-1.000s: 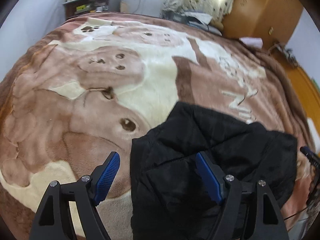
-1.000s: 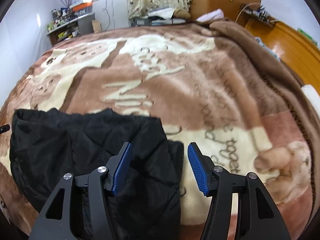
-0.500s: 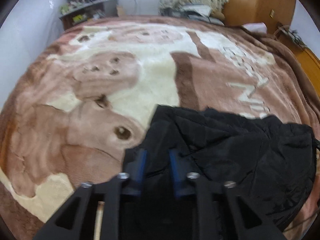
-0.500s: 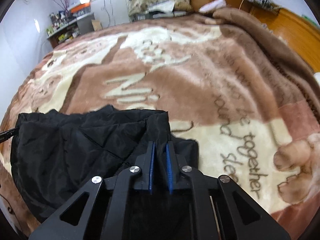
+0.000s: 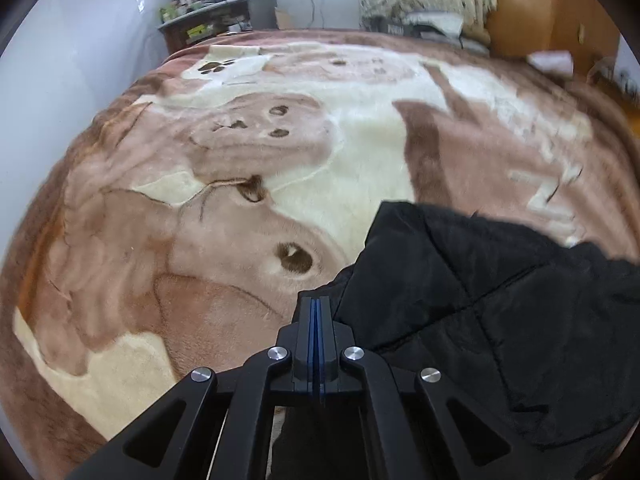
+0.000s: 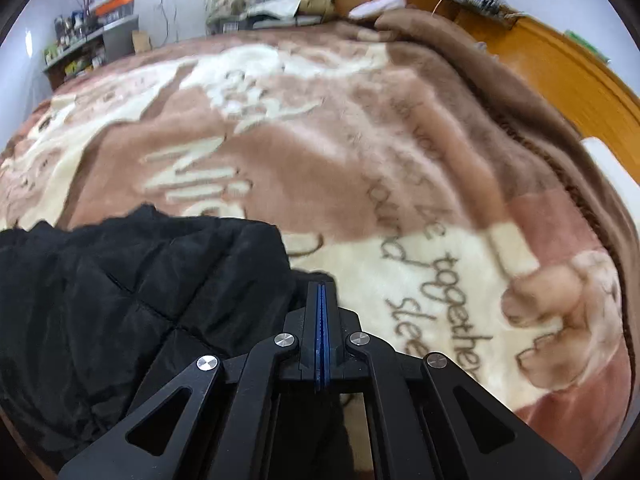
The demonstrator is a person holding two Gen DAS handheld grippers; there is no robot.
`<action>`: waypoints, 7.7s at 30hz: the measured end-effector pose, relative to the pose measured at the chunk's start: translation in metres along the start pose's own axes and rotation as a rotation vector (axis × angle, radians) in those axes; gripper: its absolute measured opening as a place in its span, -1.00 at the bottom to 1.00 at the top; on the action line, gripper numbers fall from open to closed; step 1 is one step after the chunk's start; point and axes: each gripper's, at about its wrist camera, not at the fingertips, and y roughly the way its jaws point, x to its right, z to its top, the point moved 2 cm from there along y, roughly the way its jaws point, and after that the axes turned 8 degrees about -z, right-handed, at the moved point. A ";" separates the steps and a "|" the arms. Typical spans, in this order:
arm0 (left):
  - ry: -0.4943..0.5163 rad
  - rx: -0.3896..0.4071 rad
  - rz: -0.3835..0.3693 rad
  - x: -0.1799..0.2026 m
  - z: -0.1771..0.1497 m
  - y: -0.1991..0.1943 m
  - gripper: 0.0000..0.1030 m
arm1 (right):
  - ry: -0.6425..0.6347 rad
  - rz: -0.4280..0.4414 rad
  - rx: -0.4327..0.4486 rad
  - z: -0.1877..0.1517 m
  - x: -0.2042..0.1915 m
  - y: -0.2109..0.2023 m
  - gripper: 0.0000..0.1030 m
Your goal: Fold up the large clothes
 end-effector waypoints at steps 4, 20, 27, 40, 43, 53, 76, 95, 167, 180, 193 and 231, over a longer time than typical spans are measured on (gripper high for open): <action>0.033 0.081 0.002 0.007 -0.007 -0.039 -0.16 | -0.002 -0.014 0.126 -0.005 0.005 -0.048 -0.70; 0.181 -0.052 -0.159 0.143 -0.063 -0.006 0.48 | -0.203 0.270 -0.004 -0.058 -0.134 -0.057 0.06; 0.175 -0.068 -0.165 0.135 -0.076 0.034 0.49 | -0.209 0.267 -0.051 -0.068 -0.145 -0.012 0.09; 0.149 -0.137 -0.184 0.132 -0.062 0.051 0.49 | -0.209 0.283 -0.174 -0.060 -0.149 0.012 0.09; 0.154 -0.102 -0.193 0.123 -0.048 0.026 0.48 | -0.169 0.332 -0.145 -0.046 -0.129 -0.011 0.07; 0.193 -0.081 0.006 0.086 -0.033 0.048 0.49 | -0.172 0.189 -0.125 -0.031 -0.096 0.027 0.09; 0.118 -0.003 -0.050 0.052 -0.063 -0.034 0.48 | -0.137 0.247 0.008 -0.053 -0.067 -0.058 0.11; 0.143 -0.131 0.060 0.046 -0.104 0.041 0.73 | -0.176 0.200 -0.143 -0.105 -0.088 0.021 0.12; 0.060 -0.191 -0.235 -0.016 -0.091 0.006 0.92 | 0.015 0.771 -0.425 -0.093 -0.015 0.094 0.95; -0.049 -0.298 -0.462 -0.040 -0.072 0.038 0.96 | -0.024 0.733 -0.408 -0.098 -0.026 0.073 0.50; -0.121 -0.439 -0.671 -0.040 -0.064 0.089 1.00 | -0.010 0.721 -0.400 -0.099 -0.020 0.069 0.52; -0.102 -0.376 -0.592 -0.002 -0.066 0.057 -0.23 | -0.033 0.642 -0.263 -0.101 -0.020 0.033 -0.06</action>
